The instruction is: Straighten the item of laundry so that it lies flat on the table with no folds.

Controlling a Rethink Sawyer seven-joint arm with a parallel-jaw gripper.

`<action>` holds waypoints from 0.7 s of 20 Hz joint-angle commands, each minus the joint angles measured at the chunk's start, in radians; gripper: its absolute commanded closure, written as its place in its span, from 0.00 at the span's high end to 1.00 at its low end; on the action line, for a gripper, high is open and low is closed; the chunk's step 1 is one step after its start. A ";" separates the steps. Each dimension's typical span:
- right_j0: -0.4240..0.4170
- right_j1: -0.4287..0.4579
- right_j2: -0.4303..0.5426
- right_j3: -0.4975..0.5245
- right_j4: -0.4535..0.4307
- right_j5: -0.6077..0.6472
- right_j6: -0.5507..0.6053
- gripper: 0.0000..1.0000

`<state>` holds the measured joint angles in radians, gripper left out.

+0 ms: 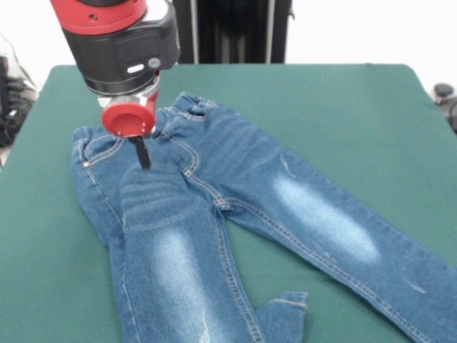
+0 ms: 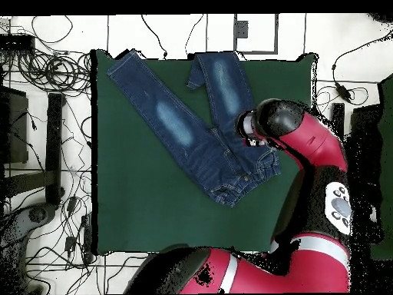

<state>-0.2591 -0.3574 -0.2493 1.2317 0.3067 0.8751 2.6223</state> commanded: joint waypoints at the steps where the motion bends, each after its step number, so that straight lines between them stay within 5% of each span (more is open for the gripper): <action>1: 0.007 -0.020 0.082 0.184 -0.065 0.118 -0.058 1.00; 14: -0.033 -0.022 0.142 0.243 -0.091 0.086 -0.054 1.00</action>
<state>-0.2938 -0.4075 -0.2458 1.3276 0.2243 0.9121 2.6223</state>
